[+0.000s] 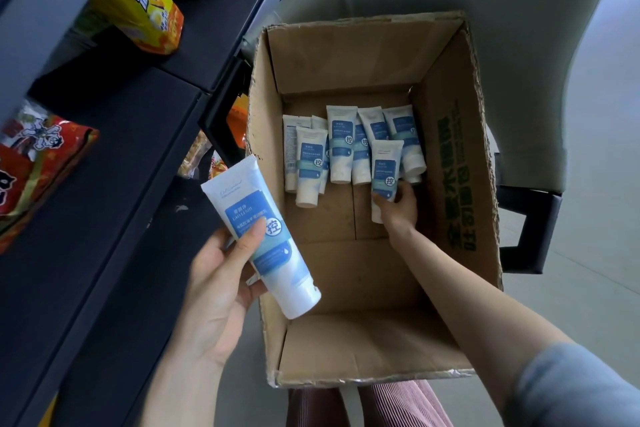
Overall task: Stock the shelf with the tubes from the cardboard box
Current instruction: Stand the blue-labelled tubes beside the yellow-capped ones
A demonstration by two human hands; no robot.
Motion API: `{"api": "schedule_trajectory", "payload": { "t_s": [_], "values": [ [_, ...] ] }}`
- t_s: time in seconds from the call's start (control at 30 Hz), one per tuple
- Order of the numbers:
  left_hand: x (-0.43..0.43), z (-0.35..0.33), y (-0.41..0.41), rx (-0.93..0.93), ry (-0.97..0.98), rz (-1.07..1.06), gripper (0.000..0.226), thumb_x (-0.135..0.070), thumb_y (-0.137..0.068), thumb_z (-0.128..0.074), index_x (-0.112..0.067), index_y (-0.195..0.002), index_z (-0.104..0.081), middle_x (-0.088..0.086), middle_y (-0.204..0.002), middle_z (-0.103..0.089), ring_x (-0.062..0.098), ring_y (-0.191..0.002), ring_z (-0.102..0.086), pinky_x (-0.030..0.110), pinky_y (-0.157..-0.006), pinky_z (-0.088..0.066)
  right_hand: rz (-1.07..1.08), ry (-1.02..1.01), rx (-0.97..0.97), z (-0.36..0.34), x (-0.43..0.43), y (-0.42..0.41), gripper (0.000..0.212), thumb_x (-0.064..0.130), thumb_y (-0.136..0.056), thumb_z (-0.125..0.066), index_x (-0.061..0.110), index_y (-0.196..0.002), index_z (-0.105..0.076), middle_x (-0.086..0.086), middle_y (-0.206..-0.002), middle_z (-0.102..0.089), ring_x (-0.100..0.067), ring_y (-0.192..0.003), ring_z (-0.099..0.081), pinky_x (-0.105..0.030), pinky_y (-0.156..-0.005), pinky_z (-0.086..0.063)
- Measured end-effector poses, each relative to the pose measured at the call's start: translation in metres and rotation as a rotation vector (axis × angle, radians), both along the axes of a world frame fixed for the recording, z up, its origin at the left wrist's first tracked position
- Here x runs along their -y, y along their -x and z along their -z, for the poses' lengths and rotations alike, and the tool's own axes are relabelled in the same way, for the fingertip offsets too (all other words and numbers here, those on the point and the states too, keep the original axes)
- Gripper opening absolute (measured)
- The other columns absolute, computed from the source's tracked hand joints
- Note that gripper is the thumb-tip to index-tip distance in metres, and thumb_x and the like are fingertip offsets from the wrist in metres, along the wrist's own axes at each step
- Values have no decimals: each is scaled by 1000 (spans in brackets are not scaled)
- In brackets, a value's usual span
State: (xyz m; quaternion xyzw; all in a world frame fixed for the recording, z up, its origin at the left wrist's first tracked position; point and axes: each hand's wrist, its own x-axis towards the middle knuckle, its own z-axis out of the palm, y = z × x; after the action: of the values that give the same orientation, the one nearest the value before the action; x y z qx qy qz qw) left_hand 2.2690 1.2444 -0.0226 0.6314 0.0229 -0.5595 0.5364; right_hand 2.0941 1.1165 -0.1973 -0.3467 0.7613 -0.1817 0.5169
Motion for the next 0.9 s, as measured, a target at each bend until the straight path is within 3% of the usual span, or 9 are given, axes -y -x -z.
{"api": "schedule_trajectory", "payload": {
  "t_s": [0.2, 0.37, 0.43, 0.53, 0.67, 0.77, 0.9],
  "values": [
    [1, -2, -4, -31, 41, 66, 32, -15, -72, -61, -18, -103, -63, -2, -90, -71, 8, -75, -66, 20, -61, -55, -67, 64, 189, -15, -6, -4, 47, 17, -86, -68, 16, -128, -45, 1, -120, -56, -16, -112, -56, -31, -91, -45],
    [-3, -12, -5, -70, 58, 70, 37, -22, -75, -58, -17, -111, -62, 7, -97, -74, 15, -79, -69, 25, -67, -57, -172, 106, 348, -48, -9, -14, 43, 17, -84, -70, 20, -120, -45, 13, -106, -60, 3, -93, -61, -14, -73, -50],
    [-6, -17, -8, -62, 69, 74, 38, -28, -74, -63, -18, -111, -62, 8, -98, -73, 19, -77, -70, 28, -65, -57, -221, 107, 413, -64, -9, -18, 47, 19, -84, -70, 20, -123, -44, 7, -110, -64, -3, -98, -65, -22, -74, -55],
    [-12, -26, -13, 17, 81, 163, 58, -38, -62, -82, -20, -112, -60, 6, -106, -71, 24, -85, -69, 32, -64, -55, -289, 105, 518, -89, -12, -24, 49, 16, -85, -68, 21, -126, -42, 4, -105, -69, -12, -97, -69, -34, -72, -59],
    [-21, -37, -19, 142, 103, 181, 43, -27, -70, -70, -22, -111, -59, 4, -100, -70, 20, -84, -68, 29, -57, -54, -429, 145, 561, -122, -18, -33, 40, 18, -86, -65, 28, -117, -43, 6, -102, -72, -15, -97, -69, -40, -75, -60],
    [-31, -45, -22, 209, 127, 159, 42, -26, -68, -72, -24, -108, -60, 0, -96, -71, 18, -83, -68, 29, -57, -54, -493, 168, 590, -141, -26, -39, 32, 17, -90, -60, 21, -116, -42, 0, -104, -72, -22, -96, -69, -45, -74, -57],
    [-54, -58, -27, 277, 145, 96, 35, -24, -69, -69, -26, -103, -61, -5, -93, -71, 16, -83, -68, 29, -59, -56, -564, 193, 633, -167, -42, -48, 29, 17, -92, -55, 19, -115, -40, 2, -106, -71, -17, -96, -69, -37, -73, -59]
  ]
}}
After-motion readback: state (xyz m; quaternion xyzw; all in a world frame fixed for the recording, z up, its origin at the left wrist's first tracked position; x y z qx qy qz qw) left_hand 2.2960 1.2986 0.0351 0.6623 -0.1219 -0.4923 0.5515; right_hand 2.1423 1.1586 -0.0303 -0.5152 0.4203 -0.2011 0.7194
